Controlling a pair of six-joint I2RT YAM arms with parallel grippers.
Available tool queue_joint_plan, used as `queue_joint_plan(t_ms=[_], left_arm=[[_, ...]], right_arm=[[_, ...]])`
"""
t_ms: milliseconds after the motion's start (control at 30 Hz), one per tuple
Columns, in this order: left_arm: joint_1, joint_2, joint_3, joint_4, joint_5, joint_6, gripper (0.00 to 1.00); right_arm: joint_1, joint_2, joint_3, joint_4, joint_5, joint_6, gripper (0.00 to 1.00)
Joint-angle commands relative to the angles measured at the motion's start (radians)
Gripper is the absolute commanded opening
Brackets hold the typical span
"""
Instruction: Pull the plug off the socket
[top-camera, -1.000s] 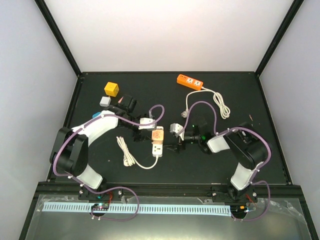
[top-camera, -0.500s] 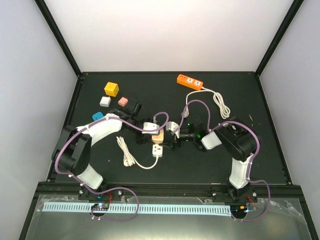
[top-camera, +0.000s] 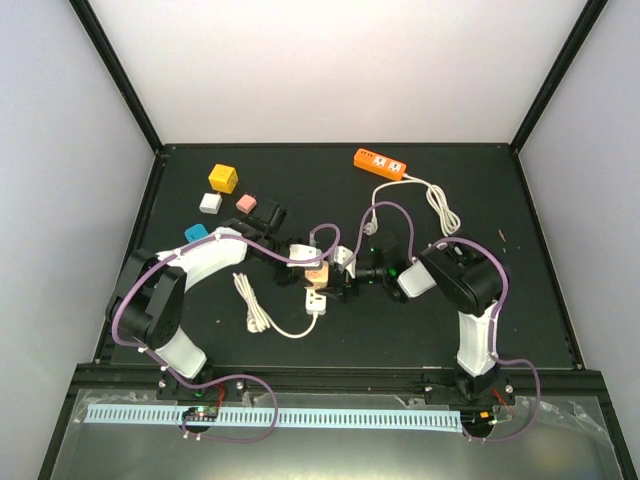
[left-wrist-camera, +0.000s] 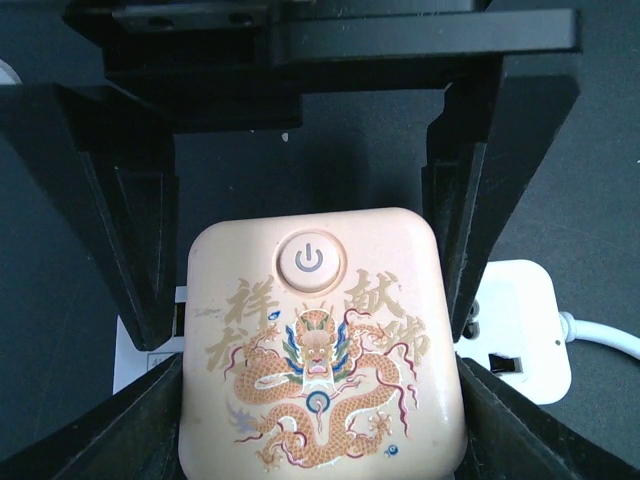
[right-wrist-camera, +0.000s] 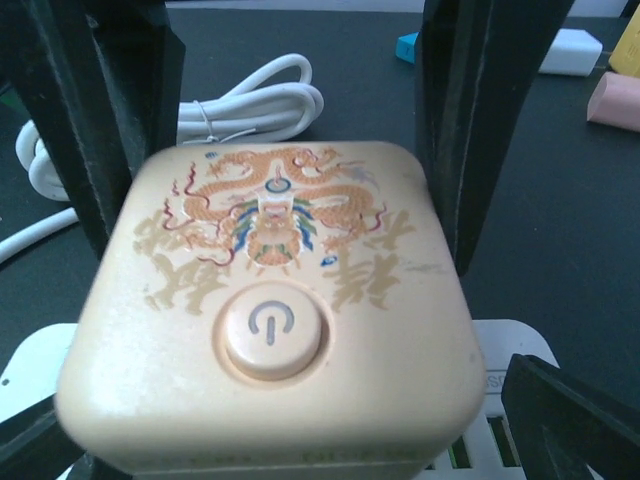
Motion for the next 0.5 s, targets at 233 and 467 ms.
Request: queue_joint_plan(t_ms=[233, 467], left_arm=[[-0.015, 0.004, -0.010, 0.018, -0.004, -0.034, 0.49], [-0.005, -0.018, 0.001, -0.007, 0.024, -0.045, 0.30]], right_arm=[[0.011, 0.028, 0.041, -0.047, 0.020, -0.060, 0.96], [0.015, 0.038, 0.066, -0.108, 0.027, -0.086, 0.91]])
